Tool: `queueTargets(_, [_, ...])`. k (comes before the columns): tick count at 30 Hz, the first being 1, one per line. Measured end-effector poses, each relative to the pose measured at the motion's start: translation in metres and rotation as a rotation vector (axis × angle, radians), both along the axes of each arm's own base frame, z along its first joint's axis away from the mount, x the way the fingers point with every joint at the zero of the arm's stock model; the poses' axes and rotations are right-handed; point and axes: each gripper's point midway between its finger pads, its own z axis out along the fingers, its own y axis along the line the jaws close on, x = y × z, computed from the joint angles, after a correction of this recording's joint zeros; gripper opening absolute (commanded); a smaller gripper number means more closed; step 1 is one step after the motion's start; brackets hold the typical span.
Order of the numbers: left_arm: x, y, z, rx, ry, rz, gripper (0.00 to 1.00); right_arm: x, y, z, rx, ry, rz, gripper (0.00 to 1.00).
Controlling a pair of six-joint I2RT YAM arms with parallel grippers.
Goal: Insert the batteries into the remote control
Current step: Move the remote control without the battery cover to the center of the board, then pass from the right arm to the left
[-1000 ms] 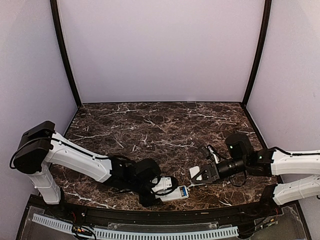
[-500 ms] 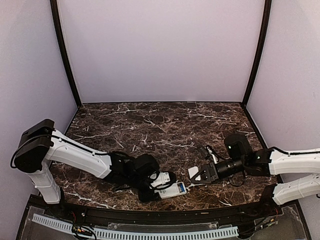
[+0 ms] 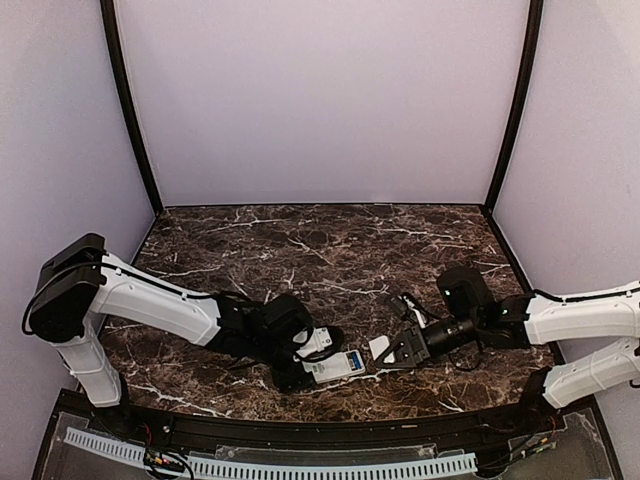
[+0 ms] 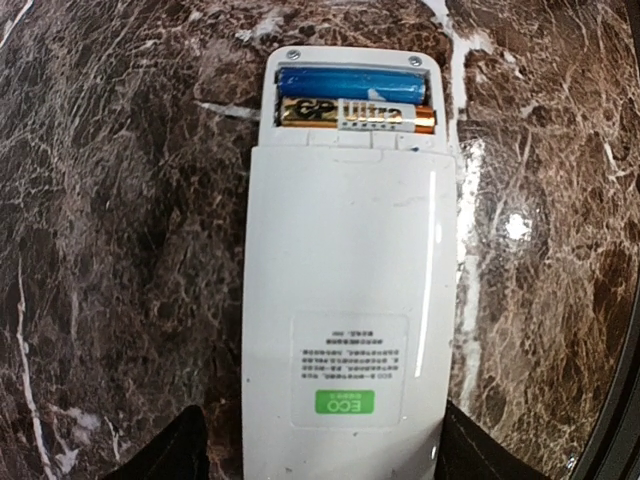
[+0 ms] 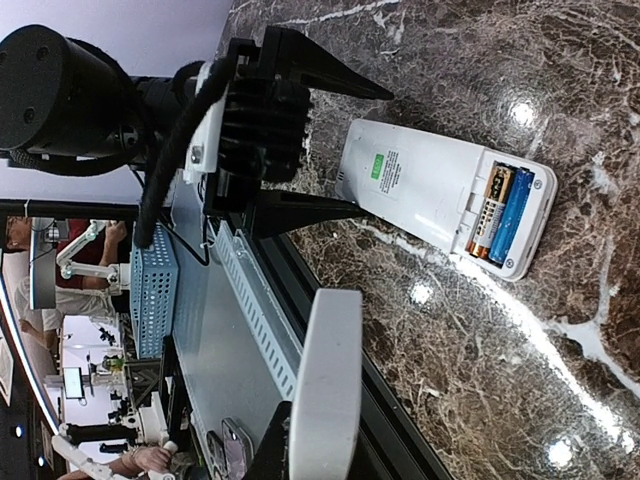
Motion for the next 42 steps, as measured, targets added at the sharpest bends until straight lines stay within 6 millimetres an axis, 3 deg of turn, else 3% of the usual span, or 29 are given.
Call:
queueTargets(3, [0.0,0.006,0.004,-0.007,-0.015,0.005,0.82,0.0,0.002,-0.003,-0.001,0.006,0.01,0.0])
queueTargets(7, [0.001,0.002,0.031,-0.104,-0.049,0.001,0.78,-0.001,0.004,-0.006,0.0,0.018,0.027,0.0])
queueTargets(9, [0.004,-0.01,0.055,-0.2,-0.071,0.004,0.7,-0.001,0.005,-0.003,0.013,0.011,0.034,0.0])
queueTargets(12, [0.006,-0.029,0.092,-0.359,-0.076,0.025,0.46,-0.001,0.007,0.006,0.044,-0.016,0.045,0.0])
queueTargets(14, [0.006,-0.04,0.111,-0.453,-0.055,0.041,0.39,-0.001,0.007,0.015,0.073,-0.049,0.053,0.0])
queueTargets(17, [0.002,-0.053,0.128,-0.554,-0.019,0.036,0.39,-0.001,0.009,0.035,0.133,-0.103,0.07,0.0])
queueTargets(20, [-0.003,-0.062,0.138,-0.586,-0.074,-0.006,0.47,0.0,0.011,0.045,0.154,-0.127,0.079,0.0])
queueTargets(23, [-0.021,-0.071,0.143,-0.56,-0.305,-0.14,0.54,0.001,0.014,0.054,0.162,-0.126,0.086,0.0])
queueTargets(27, [-0.051,-0.074,0.139,-0.526,-0.721,-0.37,0.52,0.0,0.014,0.057,0.161,-0.1,0.085,0.0])
queueTargets(30, [-0.038,-0.075,0.13,-0.428,-1.038,-0.444,0.47,0.0,0.014,0.056,0.156,-0.078,0.077,0.0])
queueTargets(32, [-0.026,-0.077,0.116,-0.306,-1.195,-0.495,0.38,-0.001,0.014,0.056,0.155,-0.063,0.072,0.0])
queueTargets(34, [-0.016,-0.08,0.1,-0.181,-1.3,-0.548,0.31,-0.001,0.014,0.056,0.153,-0.047,0.071,0.0])
queueTargets(37, [-0.01,-0.083,0.083,-0.056,-1.388,-0.618,0.31,-0.002,0.014,0.055,0.143,-0.027,0.072,0.0])
queueTargets(42, [-0.006,-0.08,0.106,-0.031,-1.47,-0.582,0.39,-0.003,0.012,0.054,0.125,-0.007,0.068,0.0])
